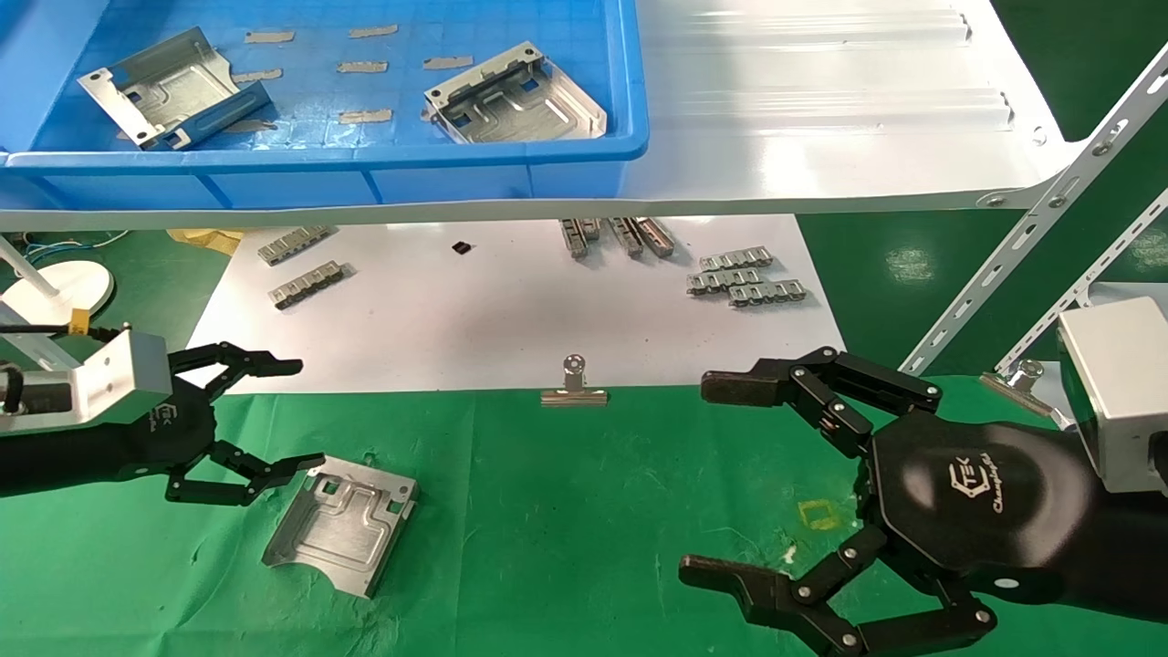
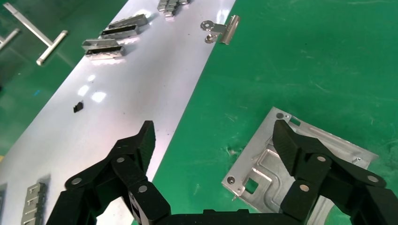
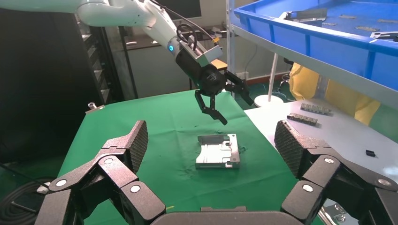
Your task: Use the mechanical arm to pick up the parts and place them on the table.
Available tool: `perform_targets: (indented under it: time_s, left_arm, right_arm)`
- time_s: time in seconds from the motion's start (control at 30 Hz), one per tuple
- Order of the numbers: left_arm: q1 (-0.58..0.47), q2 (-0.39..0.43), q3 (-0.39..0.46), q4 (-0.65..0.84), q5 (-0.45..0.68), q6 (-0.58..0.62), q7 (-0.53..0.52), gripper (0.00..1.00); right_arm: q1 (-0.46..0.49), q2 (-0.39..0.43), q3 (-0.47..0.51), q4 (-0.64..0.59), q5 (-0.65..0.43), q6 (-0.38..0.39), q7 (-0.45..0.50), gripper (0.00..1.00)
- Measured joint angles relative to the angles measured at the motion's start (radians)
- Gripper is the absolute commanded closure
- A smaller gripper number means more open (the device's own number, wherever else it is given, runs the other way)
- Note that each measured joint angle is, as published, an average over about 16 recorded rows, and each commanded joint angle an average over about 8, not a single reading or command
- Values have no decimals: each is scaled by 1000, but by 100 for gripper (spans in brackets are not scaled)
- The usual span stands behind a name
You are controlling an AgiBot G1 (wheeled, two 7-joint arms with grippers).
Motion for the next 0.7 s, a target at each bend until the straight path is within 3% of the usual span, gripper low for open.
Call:
perform_targets:
  time_s: [0.27, 0.7]
  left_arm:
    - [43, -14, -35, -93, -17, -7, -57, 0]
    - [172, -59, -150, -360, -85, -27, -236, 0]
  right_arm:
    - [0, 0, 0, 0, 0, 0, 0, 0]
    - [0, 0, 0, 0, 0, 0, 0, 0]
